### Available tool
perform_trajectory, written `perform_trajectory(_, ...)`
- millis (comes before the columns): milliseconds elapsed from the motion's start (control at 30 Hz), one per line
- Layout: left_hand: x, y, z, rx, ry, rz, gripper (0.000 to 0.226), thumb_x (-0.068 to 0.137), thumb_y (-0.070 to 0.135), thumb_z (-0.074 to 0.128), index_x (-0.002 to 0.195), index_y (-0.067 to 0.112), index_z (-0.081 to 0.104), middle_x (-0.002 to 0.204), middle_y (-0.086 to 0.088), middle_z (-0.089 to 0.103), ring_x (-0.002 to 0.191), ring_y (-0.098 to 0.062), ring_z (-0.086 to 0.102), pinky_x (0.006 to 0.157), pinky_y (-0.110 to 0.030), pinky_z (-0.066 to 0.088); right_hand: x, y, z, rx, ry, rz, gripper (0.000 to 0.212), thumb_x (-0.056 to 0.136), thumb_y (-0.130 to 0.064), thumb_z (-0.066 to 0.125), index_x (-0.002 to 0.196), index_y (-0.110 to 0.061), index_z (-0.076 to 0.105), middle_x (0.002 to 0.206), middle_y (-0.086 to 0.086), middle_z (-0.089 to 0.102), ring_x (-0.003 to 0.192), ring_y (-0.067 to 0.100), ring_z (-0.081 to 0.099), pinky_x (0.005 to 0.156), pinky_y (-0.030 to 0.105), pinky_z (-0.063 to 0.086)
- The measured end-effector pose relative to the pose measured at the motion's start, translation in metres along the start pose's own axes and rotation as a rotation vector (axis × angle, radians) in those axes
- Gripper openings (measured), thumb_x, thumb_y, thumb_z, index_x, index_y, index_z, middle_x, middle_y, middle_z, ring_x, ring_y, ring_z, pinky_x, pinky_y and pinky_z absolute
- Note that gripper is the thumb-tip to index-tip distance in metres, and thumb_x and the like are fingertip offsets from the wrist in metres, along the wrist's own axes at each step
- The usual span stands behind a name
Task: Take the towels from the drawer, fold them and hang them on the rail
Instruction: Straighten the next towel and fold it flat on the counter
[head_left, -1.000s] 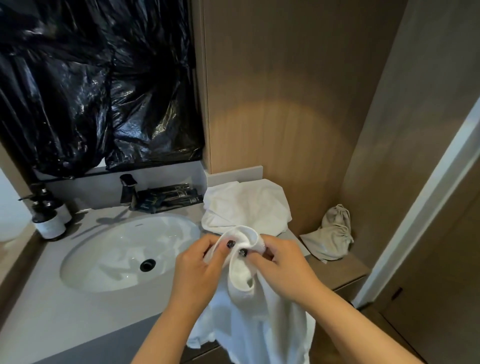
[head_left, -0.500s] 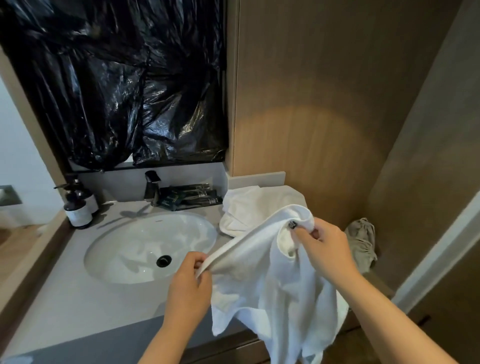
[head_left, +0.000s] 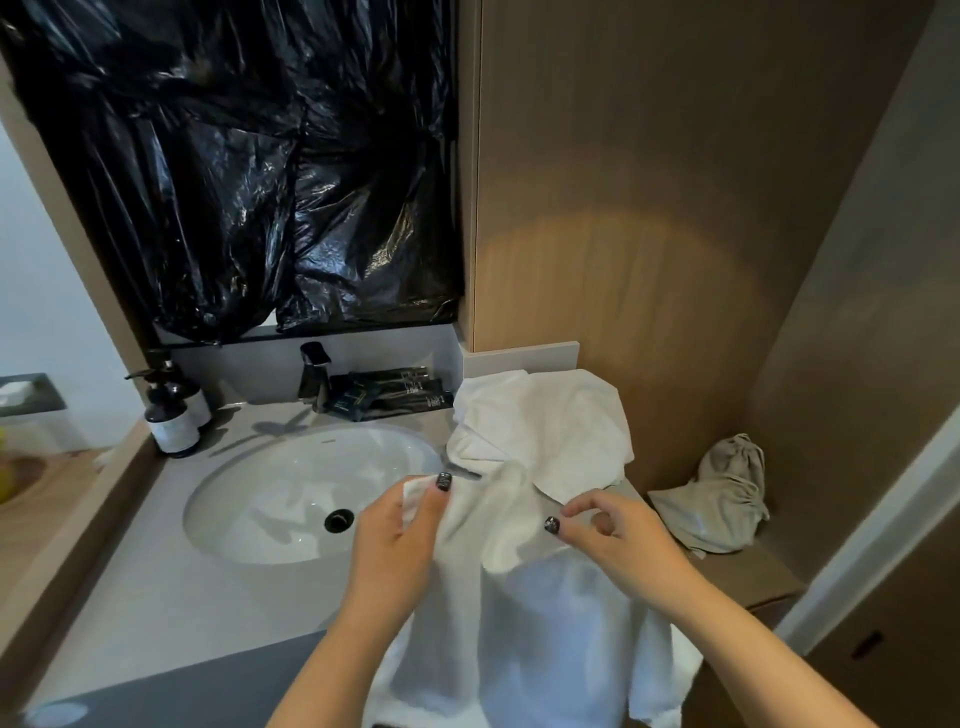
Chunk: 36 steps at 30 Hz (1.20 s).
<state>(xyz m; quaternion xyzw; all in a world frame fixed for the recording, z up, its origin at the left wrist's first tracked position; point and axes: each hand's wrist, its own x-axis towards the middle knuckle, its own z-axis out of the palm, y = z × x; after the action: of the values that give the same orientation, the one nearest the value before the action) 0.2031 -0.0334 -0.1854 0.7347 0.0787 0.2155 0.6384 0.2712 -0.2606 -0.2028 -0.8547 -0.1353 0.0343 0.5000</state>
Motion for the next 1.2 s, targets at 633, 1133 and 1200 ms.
perform_trajectory(633,-0.015,-0.001,0.001,0.382,-0.535,-0.070,0.037,0.080,0.033,0.077,0.110,0.052,0.067,0.107,0.030,0.062,0.102,0.014,0.055,0.077,0.000,0.038,-0.019,-0.048,-0.019,-0.631,-0.297,-0.297,0.015,0.091,-0.032,0.064,0.101,-0.034,0.074,0.094,-0.014,0.065,0.089,0.006,0.057,0.076,0.029,0.047)
perform_trajectory(1133,0.002,-0.017,0.027,0.407,-0.107,-0.018,0.017,0.090,0.031,0.063,0.073,0.029,0.061,0.071,0.005,0.063,0.071,-0.005,0.056,0.059,-0.025,0.038,-0.047,-0.012,-0.071,-0.819,-0.122,0.007,0.012,0.092,-0.035,0.058,0.084,-0.026,0.060,0.083,-0.005,0.062,0.075,0.014,0.055,0.060,0.035,0.042)
perform_trajectory(1200,0.005,-0.015,0.028,0.376,-0.067,-0.022,0.014,0.091,0.031,0.063,0.077,0.029,0.062,0.075,0.006,0.064,0.075,-0.006,0.056,0.061,-0.024,0.039,-0.052,-0.007,-0.076,-0.885,-0.118,0.055,0.010,0.094,-0.036,0.056,0.089,-0.027,0.059,0.087,-0.004,0.063,0.075,0.013,0.053,0.057,0.031,0.037)
